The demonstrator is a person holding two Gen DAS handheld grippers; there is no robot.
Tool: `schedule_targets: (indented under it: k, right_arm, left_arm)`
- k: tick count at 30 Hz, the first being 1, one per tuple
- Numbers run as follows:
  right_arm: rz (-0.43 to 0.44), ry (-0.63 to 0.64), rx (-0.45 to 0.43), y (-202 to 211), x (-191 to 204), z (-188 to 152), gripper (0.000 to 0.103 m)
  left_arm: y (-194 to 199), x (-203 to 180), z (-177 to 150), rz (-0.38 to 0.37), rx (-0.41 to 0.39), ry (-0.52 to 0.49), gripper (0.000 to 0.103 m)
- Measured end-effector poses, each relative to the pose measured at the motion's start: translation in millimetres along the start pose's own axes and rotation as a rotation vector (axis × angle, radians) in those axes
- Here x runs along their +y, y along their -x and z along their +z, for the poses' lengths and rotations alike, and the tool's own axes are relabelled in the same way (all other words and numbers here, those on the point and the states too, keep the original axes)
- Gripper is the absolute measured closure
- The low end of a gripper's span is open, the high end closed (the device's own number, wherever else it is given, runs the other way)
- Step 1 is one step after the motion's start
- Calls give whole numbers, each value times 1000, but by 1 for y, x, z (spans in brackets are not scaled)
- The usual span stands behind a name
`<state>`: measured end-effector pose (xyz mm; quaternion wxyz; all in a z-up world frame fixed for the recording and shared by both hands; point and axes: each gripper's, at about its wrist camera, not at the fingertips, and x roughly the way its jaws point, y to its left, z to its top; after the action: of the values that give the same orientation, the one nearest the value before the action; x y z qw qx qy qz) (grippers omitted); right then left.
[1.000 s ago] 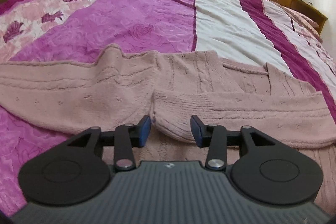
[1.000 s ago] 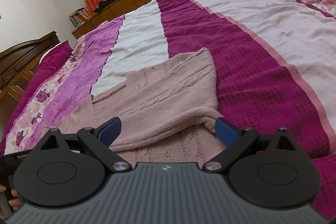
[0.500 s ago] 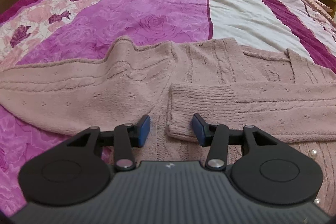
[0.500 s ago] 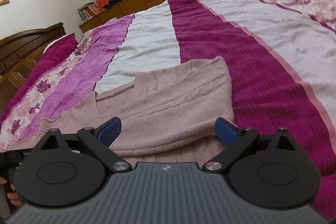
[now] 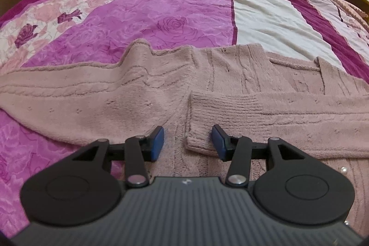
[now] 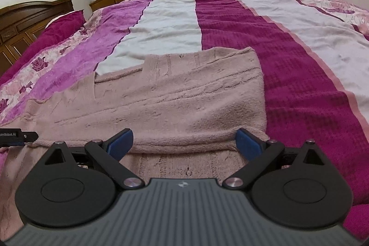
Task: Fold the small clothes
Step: 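Move the left gripper to the other sleeve cuff and grasp it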
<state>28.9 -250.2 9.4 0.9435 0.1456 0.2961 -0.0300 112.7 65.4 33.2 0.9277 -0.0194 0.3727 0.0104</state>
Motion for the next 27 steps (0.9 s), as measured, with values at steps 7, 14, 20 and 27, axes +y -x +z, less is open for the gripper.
schedule_targets:
  k: [7, 14, 20, 27]
  right_arm:
    - [16, -28, 14, 16, 5, 4, 4]
    - [57, -9, -7, 38, 19, 7, 4]
    - [79, -29, 3, 49, 25, 8, 4]
    - [71, -3, 23, 52, 30, -1, 4]
  left_arm:
    - [27, 13, 8, 64, -44, -6, 56]
    - [39, 46, 13, 94, -32, 64, 56]
    - [41, 80, 7, 147, -11, 125, 52]
    - [37, 120, 0, 218, 0, 205, 49]
